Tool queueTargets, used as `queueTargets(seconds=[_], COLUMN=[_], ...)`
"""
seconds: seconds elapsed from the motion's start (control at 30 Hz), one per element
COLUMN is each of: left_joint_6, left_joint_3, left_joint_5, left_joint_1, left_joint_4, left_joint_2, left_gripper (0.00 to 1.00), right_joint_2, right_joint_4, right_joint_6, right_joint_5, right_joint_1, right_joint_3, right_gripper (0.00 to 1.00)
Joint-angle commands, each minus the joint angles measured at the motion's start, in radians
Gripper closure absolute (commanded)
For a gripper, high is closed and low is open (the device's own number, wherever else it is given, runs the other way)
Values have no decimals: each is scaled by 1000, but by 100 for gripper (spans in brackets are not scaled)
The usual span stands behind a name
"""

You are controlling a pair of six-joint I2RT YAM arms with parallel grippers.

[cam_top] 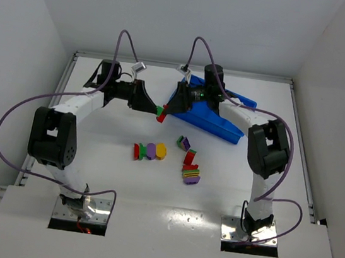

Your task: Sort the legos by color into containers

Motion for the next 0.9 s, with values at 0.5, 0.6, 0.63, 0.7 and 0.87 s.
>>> queueTargets(seconds=[0.5, 0.6, 0.63, 0.7, 0.87], left_joint_6=[10, -21, -33, -45, -45], left_joint_3=[199, 188, 176, 161, 118], left_joint_5=[-110, -120, -121, -163, -477], left_joint_1=[90, 90, 90, 90, 26], left_joint_4=[59, 109, 118, 151, 201], left_joint_2=[48, 48, 48, 38, 2], left_gripper=[91, 91, 91, 91, 91], right_joint_2=[-92, -101, -101, -112, -190], right_joint_4=[34, 11, 1, -41, -453], right_joint_6=[-62, -73, -84, -104, -525], right_joint_5=[-51, -51, -51, -51, 117], right_joint_1=[-45, -55, -68, -78, -134], right_joint_3=[-153, -162, -162, -162, -89], right_gripper=[92, 93, 93, 93, 93])
